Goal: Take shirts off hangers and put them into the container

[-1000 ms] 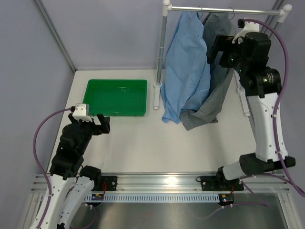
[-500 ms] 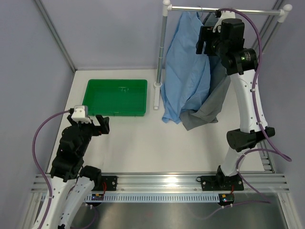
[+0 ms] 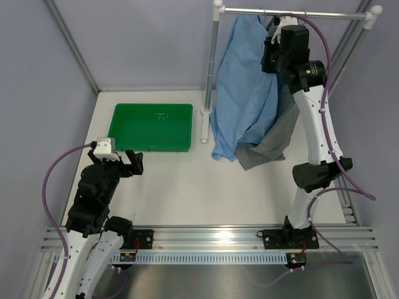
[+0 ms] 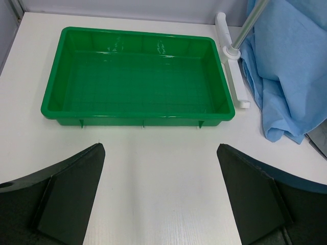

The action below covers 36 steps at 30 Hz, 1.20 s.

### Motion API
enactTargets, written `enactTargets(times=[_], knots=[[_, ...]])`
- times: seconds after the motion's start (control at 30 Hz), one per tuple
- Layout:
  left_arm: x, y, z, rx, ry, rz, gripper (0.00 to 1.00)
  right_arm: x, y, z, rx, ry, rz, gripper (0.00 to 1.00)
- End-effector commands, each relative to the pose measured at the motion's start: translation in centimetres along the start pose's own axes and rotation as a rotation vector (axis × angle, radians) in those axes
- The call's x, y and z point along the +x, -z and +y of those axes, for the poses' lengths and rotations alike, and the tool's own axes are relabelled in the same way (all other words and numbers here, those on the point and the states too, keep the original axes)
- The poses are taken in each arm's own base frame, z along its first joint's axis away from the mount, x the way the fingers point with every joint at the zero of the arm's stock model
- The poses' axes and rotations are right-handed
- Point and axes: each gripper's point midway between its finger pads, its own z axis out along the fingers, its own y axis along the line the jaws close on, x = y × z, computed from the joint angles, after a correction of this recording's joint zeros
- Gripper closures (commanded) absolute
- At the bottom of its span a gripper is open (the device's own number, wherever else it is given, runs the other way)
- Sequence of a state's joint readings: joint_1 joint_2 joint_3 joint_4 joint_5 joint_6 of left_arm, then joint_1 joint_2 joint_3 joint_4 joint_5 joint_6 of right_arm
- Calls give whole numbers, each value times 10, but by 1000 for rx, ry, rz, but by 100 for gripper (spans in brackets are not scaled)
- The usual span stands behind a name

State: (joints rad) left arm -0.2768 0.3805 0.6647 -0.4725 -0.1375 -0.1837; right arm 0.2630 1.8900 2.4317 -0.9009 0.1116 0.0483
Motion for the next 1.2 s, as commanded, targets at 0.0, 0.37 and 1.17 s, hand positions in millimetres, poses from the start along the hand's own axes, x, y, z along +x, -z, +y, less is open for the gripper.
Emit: enactTargets(times=[0.0,0.37,1.17], knots=[[-12,-2,-5,20,17,-56,1,-38,21,10,-43,12,-125,78],[-11,-2,-6,27,17,-52,1,-83,72,11,-78,17,-291,100],[-6,-5,-7,28,14,-29,1,56,134,7,-123,-48,-60,100]])
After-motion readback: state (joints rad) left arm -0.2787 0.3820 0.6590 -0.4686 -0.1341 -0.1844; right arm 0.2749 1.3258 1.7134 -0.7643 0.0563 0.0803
